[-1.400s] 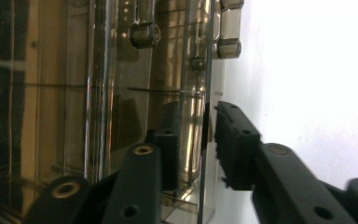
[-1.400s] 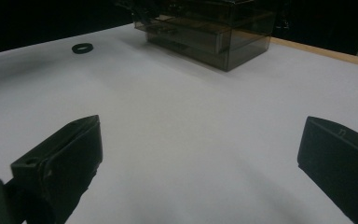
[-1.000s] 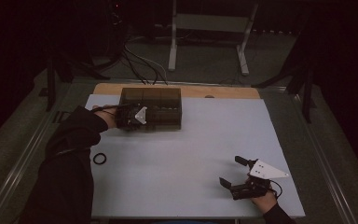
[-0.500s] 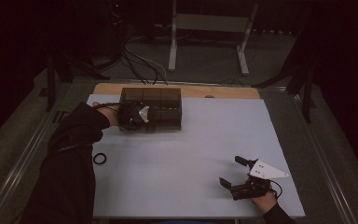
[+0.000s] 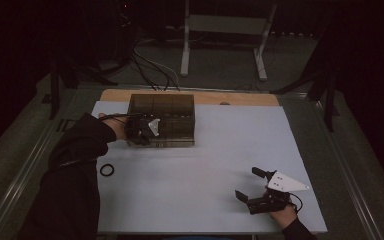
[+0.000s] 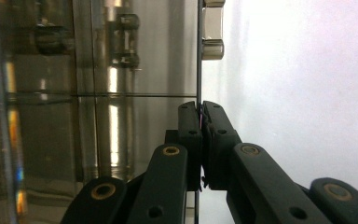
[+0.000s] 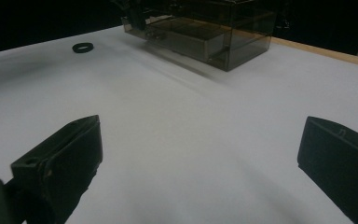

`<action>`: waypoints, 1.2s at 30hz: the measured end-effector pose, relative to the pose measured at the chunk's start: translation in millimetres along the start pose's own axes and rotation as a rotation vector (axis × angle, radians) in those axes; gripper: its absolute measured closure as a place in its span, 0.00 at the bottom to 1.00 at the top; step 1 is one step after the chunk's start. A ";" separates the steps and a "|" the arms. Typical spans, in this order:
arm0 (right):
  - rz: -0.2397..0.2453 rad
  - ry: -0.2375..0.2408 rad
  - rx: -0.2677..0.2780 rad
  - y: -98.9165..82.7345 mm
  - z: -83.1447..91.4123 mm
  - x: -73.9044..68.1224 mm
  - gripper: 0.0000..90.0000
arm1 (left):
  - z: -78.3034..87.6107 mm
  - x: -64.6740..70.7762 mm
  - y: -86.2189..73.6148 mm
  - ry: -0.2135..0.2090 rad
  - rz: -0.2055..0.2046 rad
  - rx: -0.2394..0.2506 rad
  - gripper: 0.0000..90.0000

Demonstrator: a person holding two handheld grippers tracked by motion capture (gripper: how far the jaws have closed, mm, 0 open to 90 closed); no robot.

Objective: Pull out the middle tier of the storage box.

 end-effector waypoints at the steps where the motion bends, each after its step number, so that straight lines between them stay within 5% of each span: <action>1: 0.002 0.000 0.000 0.0 0.0 0.0 0.00 | 0.0 0.9 -0.1 -0.002 0.003 0.000 0.99; 27: 0.004 0.002 -0.001 0.1 -0.1 -0.6 0.00 | -1.7 20.3 -0.9 -0.033 -0.015 -0.001 1.00; 36: 0.006 0.002 -0.002 0.0 -0.4 -0.8 0.00 | -1.8 20.9 -1.0 -0.036 0.014 -0.001 1.00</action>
Point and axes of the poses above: each handheld gripper's, and its own axes: z roughly backward along the jaws, y roughly out of its top, x roughly to its right, the point moved 6 cm from there along -z, roughly forward along the jaws, and after that the axes turned 2 degrees about -y, right-handed, at the moved point
